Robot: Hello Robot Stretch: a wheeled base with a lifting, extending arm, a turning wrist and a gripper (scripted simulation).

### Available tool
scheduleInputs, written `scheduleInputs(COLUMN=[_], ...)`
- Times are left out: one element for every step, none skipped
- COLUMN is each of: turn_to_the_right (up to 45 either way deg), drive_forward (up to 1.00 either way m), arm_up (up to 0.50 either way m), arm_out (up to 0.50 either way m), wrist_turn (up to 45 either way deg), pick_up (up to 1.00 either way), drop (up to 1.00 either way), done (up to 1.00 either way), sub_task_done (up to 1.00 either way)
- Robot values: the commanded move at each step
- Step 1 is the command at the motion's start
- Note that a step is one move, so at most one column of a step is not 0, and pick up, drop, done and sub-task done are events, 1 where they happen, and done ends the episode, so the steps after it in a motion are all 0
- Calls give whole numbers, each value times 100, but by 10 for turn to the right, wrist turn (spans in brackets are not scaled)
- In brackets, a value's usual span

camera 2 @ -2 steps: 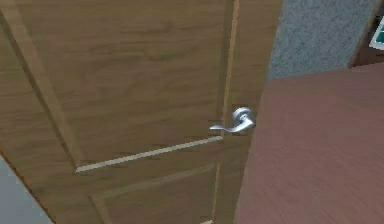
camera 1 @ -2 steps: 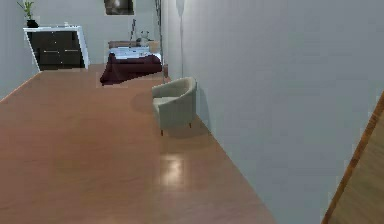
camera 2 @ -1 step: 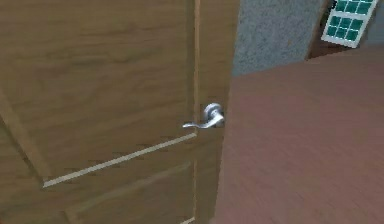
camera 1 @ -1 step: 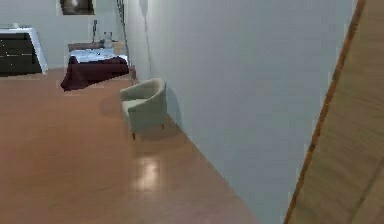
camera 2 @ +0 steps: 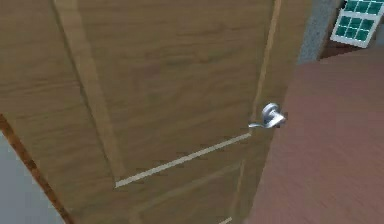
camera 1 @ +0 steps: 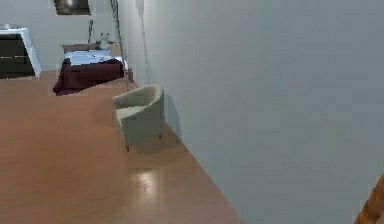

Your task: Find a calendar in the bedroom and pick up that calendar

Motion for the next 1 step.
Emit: scheduleInputs(turn_to_the_right=[-240], drive_forward=[0], arm_up=[0], arm_out=[0], wrist_turn=[0], pick_up=[0], drop=[0], done=[0], sub_task_done=[0])
